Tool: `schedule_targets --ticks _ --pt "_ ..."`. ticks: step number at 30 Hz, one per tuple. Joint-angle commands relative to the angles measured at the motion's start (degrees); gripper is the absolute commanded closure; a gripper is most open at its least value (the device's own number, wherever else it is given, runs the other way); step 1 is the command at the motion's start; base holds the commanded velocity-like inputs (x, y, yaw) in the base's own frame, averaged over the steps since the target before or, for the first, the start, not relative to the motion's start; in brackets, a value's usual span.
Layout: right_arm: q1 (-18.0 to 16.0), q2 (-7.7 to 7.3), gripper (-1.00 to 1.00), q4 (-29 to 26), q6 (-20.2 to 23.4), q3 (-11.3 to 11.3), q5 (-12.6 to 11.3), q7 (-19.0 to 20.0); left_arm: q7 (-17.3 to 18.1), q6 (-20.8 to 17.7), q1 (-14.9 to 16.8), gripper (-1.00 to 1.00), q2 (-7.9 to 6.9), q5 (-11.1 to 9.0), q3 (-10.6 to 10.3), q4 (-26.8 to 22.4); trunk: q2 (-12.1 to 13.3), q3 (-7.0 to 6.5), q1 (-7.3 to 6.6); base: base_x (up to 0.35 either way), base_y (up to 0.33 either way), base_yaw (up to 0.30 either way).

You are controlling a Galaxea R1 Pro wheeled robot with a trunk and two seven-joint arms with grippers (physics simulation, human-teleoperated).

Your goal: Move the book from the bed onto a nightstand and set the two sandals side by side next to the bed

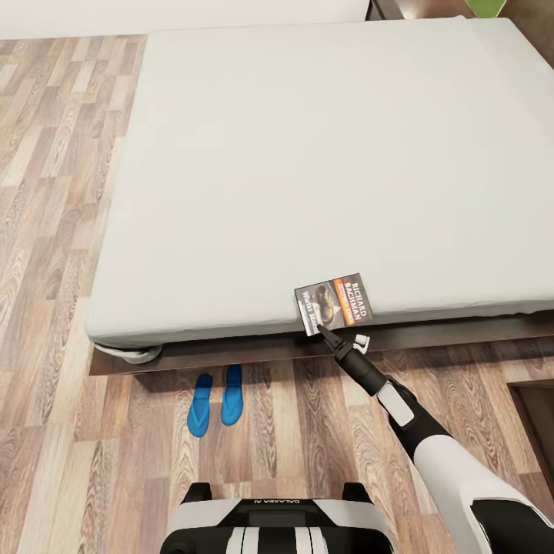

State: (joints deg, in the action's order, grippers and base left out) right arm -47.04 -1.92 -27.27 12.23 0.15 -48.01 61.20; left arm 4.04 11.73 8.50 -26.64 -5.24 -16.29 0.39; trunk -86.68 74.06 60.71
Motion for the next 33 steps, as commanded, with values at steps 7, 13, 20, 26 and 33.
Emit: schedule_targets --ticks 7,13,20,26,33 --pt "-0.03 -0.01 -1.00 0.02 0.60 0.02 -0.42 0.15 0.26 0.20 0.02 -1.00 0.00 -0.56 -0.37 0.05 -0.01 0.02 0.00 0.000 0.005 0.000" --pt "-0.01 -0.01 -1.00 0.02 0.60 0.02 -0.42 0.15 0.26 0.22 0.02 -1.00 0.01 -0.56 -0.39 0.05 -0.01 0.02 0.00 0.000 0.001 0.000" --pt "-0.01 -0.01 -1.00 0.02 0.60 -0.04 -0.42 0.15 0.26 0.20 0.02 -1.00 -0.01 -0.56 -0.40 0.05 -0.01 0.02 0.00 0.000 0.000 0.000" --pt "-0.01 0.03 -1.00 0.06 0.60 -0.07 -0.42 0.15 0.26 0.21 0.02 -1.00 -0.04 -0.56 -0.40 0.05 -0.01 0.02 0.00 0.000 0.000 0.000" --pt "-0.04 0.07 -1.00 0.13 0.60 0.00 -0.42 0.12 0.26 0.21 0.02 -1.00 -0.06 -0.56 -0.40 0.05 -0.01 0.02 0.00 0.000 0.000 0.000"
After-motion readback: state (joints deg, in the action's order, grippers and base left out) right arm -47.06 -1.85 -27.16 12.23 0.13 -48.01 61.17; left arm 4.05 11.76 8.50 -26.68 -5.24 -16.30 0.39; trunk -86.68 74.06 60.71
